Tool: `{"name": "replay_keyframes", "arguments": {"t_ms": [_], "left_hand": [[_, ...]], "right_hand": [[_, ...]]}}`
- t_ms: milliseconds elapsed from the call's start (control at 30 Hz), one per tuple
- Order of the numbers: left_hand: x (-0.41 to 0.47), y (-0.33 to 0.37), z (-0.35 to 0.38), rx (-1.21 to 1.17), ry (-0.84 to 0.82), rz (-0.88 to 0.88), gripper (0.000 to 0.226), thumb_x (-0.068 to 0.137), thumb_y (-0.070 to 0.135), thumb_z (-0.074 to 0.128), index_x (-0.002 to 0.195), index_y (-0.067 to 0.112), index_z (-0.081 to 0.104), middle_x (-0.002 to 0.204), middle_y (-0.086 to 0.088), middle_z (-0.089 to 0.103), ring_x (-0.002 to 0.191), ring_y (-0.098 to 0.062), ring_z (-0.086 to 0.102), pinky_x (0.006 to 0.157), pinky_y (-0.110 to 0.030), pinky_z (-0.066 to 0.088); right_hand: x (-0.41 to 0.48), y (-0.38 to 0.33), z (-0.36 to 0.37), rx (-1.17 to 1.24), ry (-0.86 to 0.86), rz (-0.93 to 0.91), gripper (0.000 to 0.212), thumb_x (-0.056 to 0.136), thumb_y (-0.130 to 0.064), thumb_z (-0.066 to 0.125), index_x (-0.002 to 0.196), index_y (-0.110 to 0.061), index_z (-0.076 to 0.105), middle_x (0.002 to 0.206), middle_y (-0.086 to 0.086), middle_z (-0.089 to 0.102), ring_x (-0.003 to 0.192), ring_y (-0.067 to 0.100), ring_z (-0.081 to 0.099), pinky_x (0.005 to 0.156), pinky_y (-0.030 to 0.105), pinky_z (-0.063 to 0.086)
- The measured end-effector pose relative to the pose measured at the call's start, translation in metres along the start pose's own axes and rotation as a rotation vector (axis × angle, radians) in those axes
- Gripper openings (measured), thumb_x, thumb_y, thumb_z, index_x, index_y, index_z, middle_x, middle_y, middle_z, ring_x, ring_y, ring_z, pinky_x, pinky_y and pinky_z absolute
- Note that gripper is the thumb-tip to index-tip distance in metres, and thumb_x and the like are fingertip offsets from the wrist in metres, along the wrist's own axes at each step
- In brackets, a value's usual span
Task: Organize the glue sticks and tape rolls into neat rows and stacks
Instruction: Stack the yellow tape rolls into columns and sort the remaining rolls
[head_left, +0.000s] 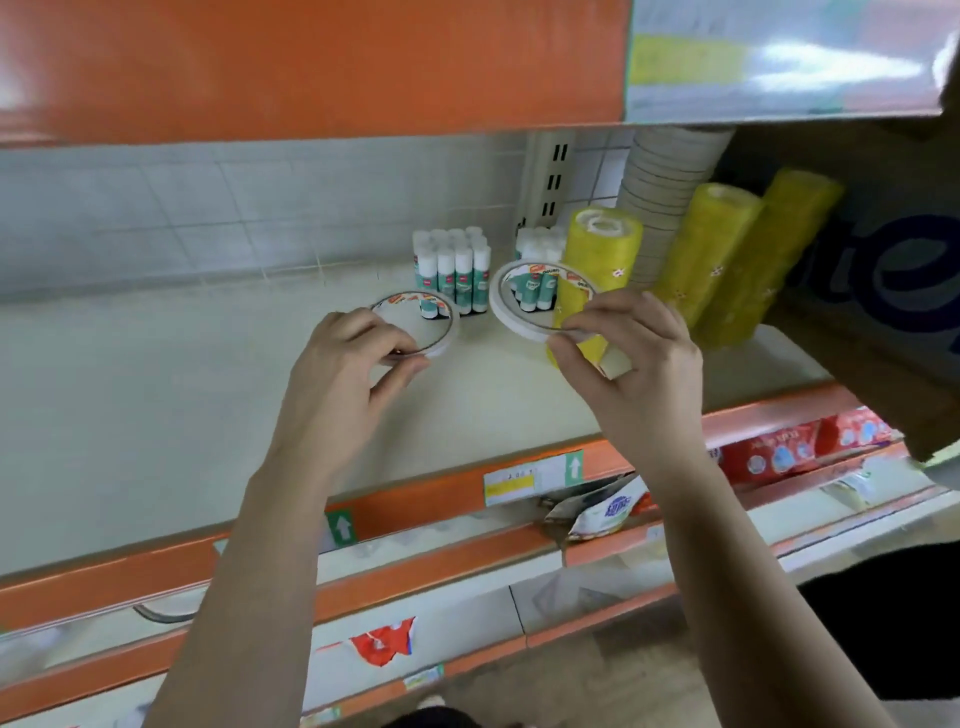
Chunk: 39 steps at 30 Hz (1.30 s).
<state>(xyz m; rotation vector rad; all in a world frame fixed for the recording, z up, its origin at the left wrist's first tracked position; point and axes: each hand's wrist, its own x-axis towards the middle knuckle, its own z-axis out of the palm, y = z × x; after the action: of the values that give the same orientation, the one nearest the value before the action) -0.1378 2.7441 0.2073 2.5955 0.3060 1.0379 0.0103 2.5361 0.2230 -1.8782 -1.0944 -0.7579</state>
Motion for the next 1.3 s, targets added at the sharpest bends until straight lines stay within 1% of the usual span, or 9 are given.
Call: {"name": "replay_keyframes", "arguments": {"t_ms": [167, 267, 367, 600, 967, 1067, 1133, 1233, 1300], "left_hand": [[-0.012, -0.029, 0.002, 0.04, -0.038, -0.103, 0.006, 0.082, 0.012, 0.077, 0.085, 0.008, 0.074, 0.085, -0.005, 0.064, 0.084, -0.03, 0.061, 0.076, -0.039, 0.05], [-0.012, -0.04, -0.001, 0.061, -0.068, -0.143, 0.009, 0.081, 0.014, 0.078, 0.084, 0.008, 0.073, 0.085, -0.005, 0.064, 0.085, -0.03, 0.059, 0.075, -0.037, 0.049], [-0.013, -0.056, -0.008, 0.067, -0.138, -0.16, 0.012, 0.081, 0.018, 0.078, 0.083, 0.008, 0.073, 0.085, -0.007, 0.065, 0.085, -0.032, 0.058, 0.075, -0.042, 0.05], [-0.026, -0.061, -0.01, -0.031, -0.212, -0.142, 0.011, 0.078, 0.02, 0.081, 0.08, 0.011, 0.074, 0.079, 0.008, 0.057, 0.083, -0.023, 0.057, 0.073, -0.031, 0.046], [-0.03, -0.053, -0.006, -0.122, -0.293, -0.172, 0.017, 0.074, 0.034, 0.082, 0.076, 0.019, 0.074, 0.077, 0.007, 0.06, 0.08, -0.019, 0.053, 0.072, -0.04, 0.048], [-0.033, -0.051, -0.007, -0.114, -0.276, -0.189, 0.022, 0.073, 0.037, 0.082, 0.081, 0.019, 0.075, 0.081, 0.007, 0.061, 0.084, -0.018, 0.054, 0.075, -0.039, 0.048], [-0.036, -0.053, -0.012, -0.08, -0.231, -0.211, 0.025, 0.075, 0.039, 0.081, 0.088, 0.018, 0.075, 0.088, 0.006, 0.061, 0.09, -0.017, 0.054, 0.079, -0.033, 0.047], [-0.044, -0.058, -0.025, 0.015, -0.103, -0.204, 0.019, 0.081, 0.034, 0.077, 0.088, 0.017, 0.075, 0.09, 0.004, 0.06, 0.089, -0.017, 0.054, 0.078, -0.027, 0.043], [-0.051, -0.061, -0.034, 0.101, -0.022, -0.217, 0.011, 0.082, 0.024, 0.078, 0.085, 0.015, 0.074, 0.087, 0.001, 0.061, 0.085, -0.019, 0.055, 0.072, -0.03, 0.046]], "right_hand": [[-0.007, -0.003, 0.018, 0.088, -0.049, -0.009, 0.013, 0.085, -0.023, 0.073, 0.084, -0.011, 0.075, 0.097, 0.004, 0.067, 0.092, 0.029, 0.062, 0.082, 0.031, 0.047], [-0.012, -0.007, 0.037, 0.141, -0.087, -0.009, 0.014, 0.085, -0.024, 0.072, 0.084, -0.011, 0.075, 0.095, 0.004, 0.067, 0.094, 0.03, 0.063, 0.084, 0.03, 0.046], [-0.014, -0.014, 0.053, 0.173, -0.094, -0.003, 0.014, 0.085, -0.024, 0.072, 0.084, -0.01, 0.075, 0.095, 0.005, 0.066, 0.092, 0.029, 0.063, 0.08, 0.037, 0.05], [-0.018, -0.022, 0.079, 0.164, -0.079, 0.01, 0.011, 0.085, -0.022, 0.074, 0.084, -0.011, 0.074, 0.095, 0.005, 0.066, 0.09, 0.028, 0.063, 0.077, 0.037, 0.051], [-0.012, -0.018, 0.086, 0.178, -0.084, -0.001, 0.012, 0.085, -0.022, 0.074, 0.084, -0.01, 0.074, 0.093, 0.004, 0.065, 0.091, 0.026, 0.062, 0.079, 0.04, 0.051], [-0.011, -0.02, 0.09, 0.182, -0.126, 0.002, 0.014, 0.085, -0.024, 0.074, 0.086, -0.011, 0.075, 0.096, 0.004, 0.065, 0.093, 0.027, 0.062, 0.081, 0.036, 0.05], [-0.01, -0.023, 0.096, 0.187, -0.18, 0.003, 0.016, 0.085, -0.027, 0.072, 0.087, -0.012, 0.075, 0.098, 0.004, 0.065, 0.093, 0.028, 0.062, 0.083, 0.027, 0.046], [-0.006, -0.032, 0.108, 0.237, -0.293, -0.027, 0.023, 0.085, -0.034, 0.067, 0.087, -0.013, 0.076, 0.096, 0.003, 0.066, 0.091, 0.025, 0.062, 0.085, 0.011, 0.037], [-0.005, -0.039, 0.117, 0.285, -0.362, -0.048, 0.02, 0.084, -0.033, 0.07, 0.085, -0.013, 0.077, 0.093, 0.003, 0.065, 0.088, 0.024, 0.061, 0.085, 0.01, 0.035]]}}
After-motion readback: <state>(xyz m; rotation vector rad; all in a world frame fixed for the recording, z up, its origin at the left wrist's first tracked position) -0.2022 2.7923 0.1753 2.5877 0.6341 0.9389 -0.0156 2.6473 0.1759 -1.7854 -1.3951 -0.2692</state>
